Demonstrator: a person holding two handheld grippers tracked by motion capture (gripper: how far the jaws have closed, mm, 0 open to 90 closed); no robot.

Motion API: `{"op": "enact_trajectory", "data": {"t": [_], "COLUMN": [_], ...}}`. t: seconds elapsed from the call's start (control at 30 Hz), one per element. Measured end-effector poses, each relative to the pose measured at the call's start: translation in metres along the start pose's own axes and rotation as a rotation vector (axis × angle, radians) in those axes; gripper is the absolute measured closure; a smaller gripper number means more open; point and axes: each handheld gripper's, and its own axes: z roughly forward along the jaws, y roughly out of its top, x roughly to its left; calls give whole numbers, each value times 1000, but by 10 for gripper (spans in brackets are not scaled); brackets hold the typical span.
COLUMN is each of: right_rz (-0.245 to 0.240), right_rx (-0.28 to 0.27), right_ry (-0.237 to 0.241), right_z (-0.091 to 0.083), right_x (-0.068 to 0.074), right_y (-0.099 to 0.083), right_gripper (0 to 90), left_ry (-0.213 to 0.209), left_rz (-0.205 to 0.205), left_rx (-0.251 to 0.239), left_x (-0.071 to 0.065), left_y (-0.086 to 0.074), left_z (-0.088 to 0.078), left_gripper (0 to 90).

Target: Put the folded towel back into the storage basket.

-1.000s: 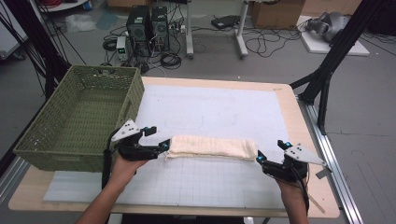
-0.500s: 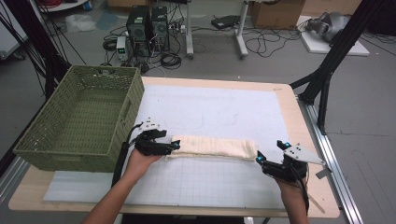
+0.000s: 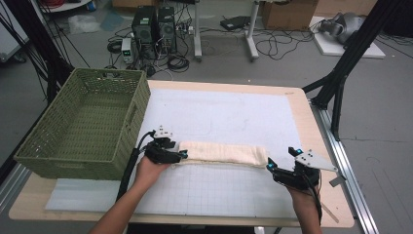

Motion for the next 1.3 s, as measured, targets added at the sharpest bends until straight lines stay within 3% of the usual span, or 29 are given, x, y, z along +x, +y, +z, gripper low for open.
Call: {"op": "enact_trajectory", "data": {"t": [0.2,0.23,0.3,0.4,0.6,0.9,1.07,1.3], "right_rz": [5,2,1,-3,2,7,21,44], "right_rx": [5,8,11,14,25,29,43,144], "right_ry": [2,1,1,-2,11,23,21,69], "right_z": [1,1,1,1,3,13,25,51], "right_x": [1,0,0,-1,0,1,3,7], "right_y": [0,0,-1,-1,-2,-1,1,-5], "right_gripper": [159,159,160,160,161,160,159,160], "left_ry": [1,1,-59,-71,-80,-126,-138,-161], "left_rz": [89,89,98,110,104,86,82,105], "left_rx": [27,27,28,23,19,-92,-106,-153], "left_x": [-6,-6,-7,-9,-8,-8,-9,-14], "left_y": [-2,-2,-3,-3,-3,1,2,4], "left_z": [2,2,2,2,2,-10,-13,-21], "left_gripper": [491,535,668,784,800,800,800,799]}}
